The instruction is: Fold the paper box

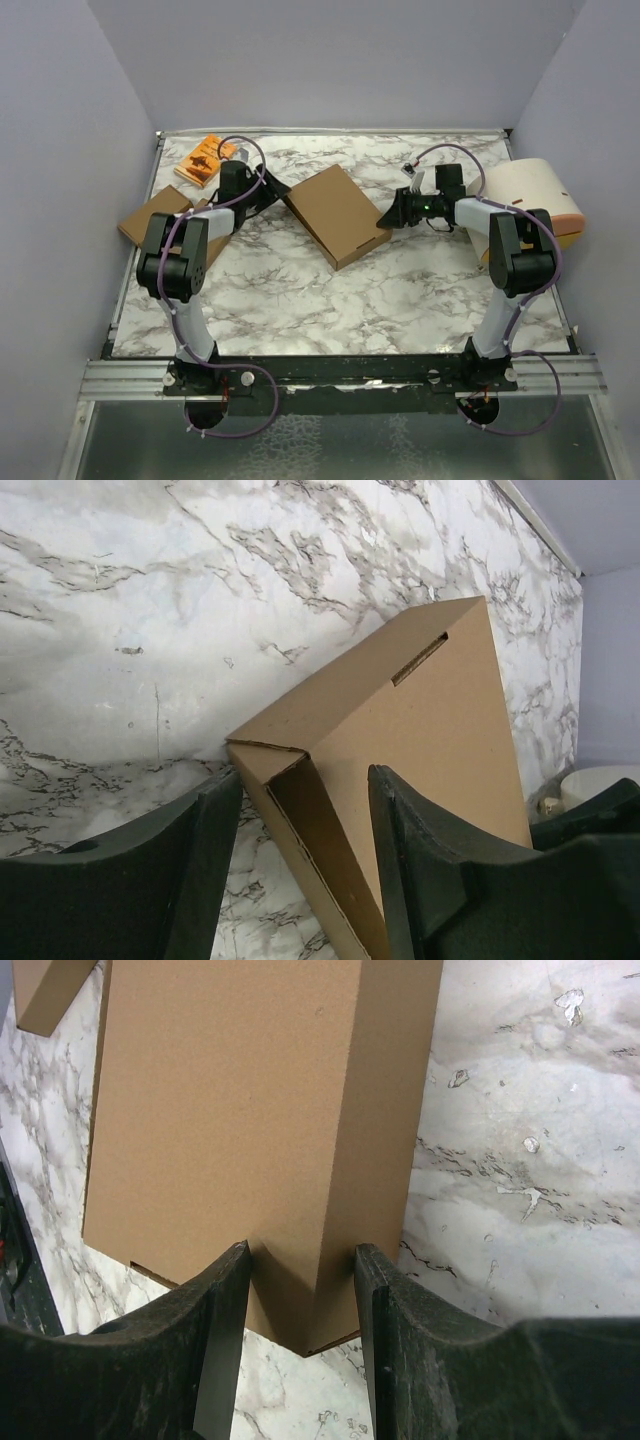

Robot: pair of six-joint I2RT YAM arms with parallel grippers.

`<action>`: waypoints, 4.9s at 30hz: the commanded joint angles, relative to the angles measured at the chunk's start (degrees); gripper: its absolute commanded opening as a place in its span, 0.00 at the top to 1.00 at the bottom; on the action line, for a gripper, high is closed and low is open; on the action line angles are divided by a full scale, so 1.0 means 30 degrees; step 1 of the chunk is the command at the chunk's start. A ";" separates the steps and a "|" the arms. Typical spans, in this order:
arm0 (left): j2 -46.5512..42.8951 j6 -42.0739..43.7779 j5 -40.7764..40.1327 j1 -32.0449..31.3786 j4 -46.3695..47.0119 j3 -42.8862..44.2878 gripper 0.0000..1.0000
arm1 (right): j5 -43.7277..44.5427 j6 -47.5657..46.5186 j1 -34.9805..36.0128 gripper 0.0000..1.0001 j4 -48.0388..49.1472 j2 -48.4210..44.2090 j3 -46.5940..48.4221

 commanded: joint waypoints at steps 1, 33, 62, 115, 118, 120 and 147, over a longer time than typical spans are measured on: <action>0.0666 0.0335 0.0541 -0.0012 -0.0455 0.0745 0.46 | 0.1351 -0.0760 0.0414 0.57 -0.1678 0.1065 -0.0436; 0.1576 -0.0405 0.1940 -0.0070 0.0625 0.1077 0.92 | 0.1380 -0.0886 0.0484 0.56 -0.1795 0.1212 -0.0376; 0.4106 0.2678 -0.1217 -0.1395 -0.7429 0.7246 0.74 | 0.1956 -0.1951 0.1372 0.58 -0.2614 0.1420 0.0172; -1.1180 0.2648 0.2151 -0.0459 1.0343 -1.0987 0.01 | -0.4351 -0.3361 0.1212 0.00 -0.4316 0.3445 0.8608; -1.0332 0.0904 0.3814 -0.0451 1.0787 -1.1132 0.03 | -0.3297 -0.1052 0.1123 0.01 -0.1645 0.3450 0.7413; -0.9656 -0.0059 0.4179 -0.0451 1.1831 -1.1494 0.04 | -0.2872 -0.0419 0.1100 0.07 -0.1863 0.3857 0.7680; -0.1638 -0.3068 0.1531 -0.3714 1.5516 -1.0071 0.05 | 0.0192 0.1633 -0.0355 0.76 -0.3081 0.6454 0.7196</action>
